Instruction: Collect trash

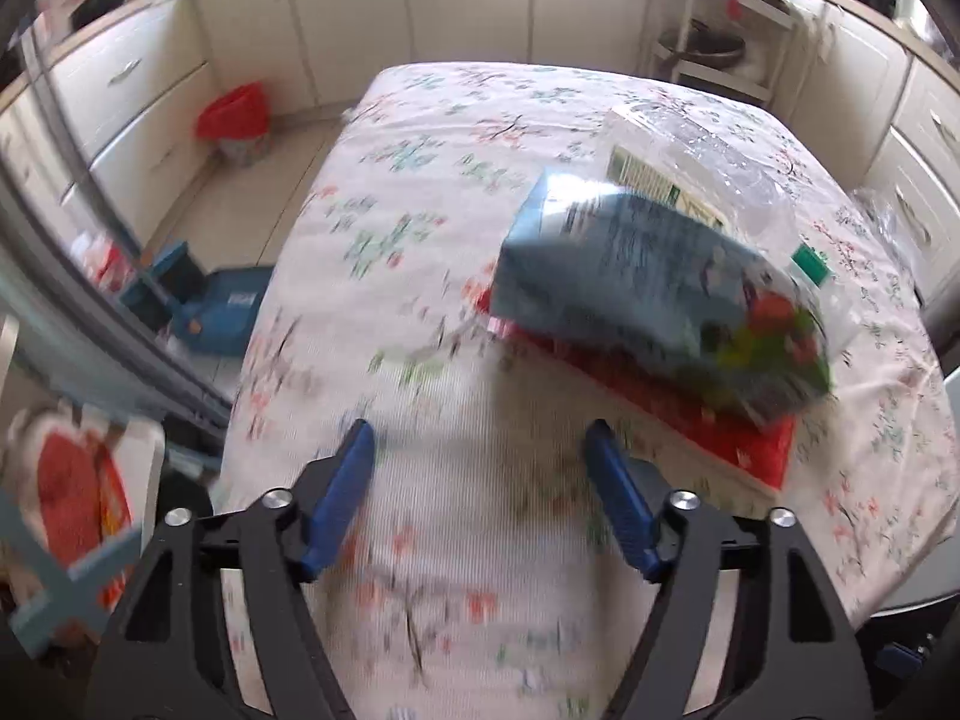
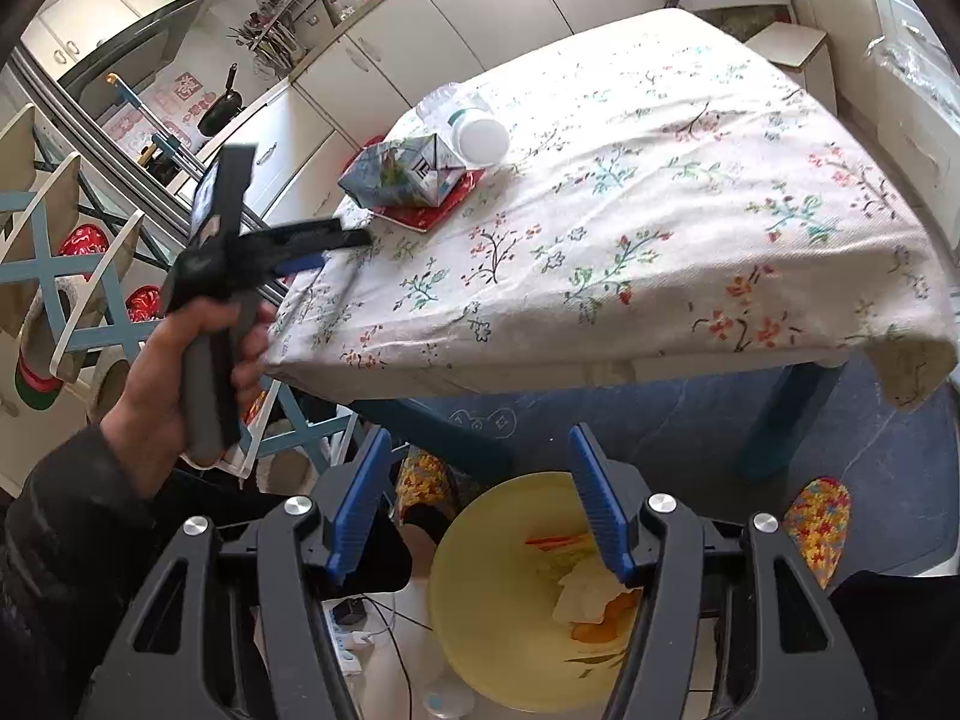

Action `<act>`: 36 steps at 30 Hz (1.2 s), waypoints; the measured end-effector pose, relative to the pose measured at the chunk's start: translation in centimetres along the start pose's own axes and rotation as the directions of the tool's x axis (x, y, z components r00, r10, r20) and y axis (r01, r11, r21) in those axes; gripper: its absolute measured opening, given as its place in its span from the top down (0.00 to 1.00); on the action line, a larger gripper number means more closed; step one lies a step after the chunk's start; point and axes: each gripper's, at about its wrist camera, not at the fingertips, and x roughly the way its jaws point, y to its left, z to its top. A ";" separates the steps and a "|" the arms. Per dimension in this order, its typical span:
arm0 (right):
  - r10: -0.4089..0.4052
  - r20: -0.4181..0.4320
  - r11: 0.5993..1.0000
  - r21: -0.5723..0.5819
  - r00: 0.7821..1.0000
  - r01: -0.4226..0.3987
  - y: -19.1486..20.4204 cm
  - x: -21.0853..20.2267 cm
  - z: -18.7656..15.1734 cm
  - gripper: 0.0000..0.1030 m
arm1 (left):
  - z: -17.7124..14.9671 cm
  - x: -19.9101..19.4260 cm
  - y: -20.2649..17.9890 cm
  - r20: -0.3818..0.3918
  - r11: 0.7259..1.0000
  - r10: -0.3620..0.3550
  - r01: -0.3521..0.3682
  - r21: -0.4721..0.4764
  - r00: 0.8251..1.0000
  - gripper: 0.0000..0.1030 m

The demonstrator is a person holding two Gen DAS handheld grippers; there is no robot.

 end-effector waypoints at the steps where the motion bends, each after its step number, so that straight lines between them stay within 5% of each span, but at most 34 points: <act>1: 0.003 -0.005 1.000 0.006 1.000 -0.003 -0.1 0.1 0.0 0.42 | 0.5 0.4 0.0 0.008 1.000 -0.001 0.001 0.013 1.000 0.25; 7: 0.017 -0.027 0.999 0.048 0.999 -0.016 -0.7 0.7 0.4 0.42 | 3.6 3.2 0.5 0.005 0.998 -0.043 0.043 0.050 0.999 0.08; 14: 0.014 -0.056 0.998 0.064 0.998 -0.011 -0.7 1.8 0.5 0.42 | 6.1 5.2 0.4 0.034 0.993 -0.073 0.070 0.095 0.997 0.08; 36: 0.055 -0.092 0.998 0.039 0.994 -0.052 1.1 2.5 0.1 0.40 | 6.2 5.4 0.3 0.033 0.993 -0.077 0.074 0.090 0.996 0.07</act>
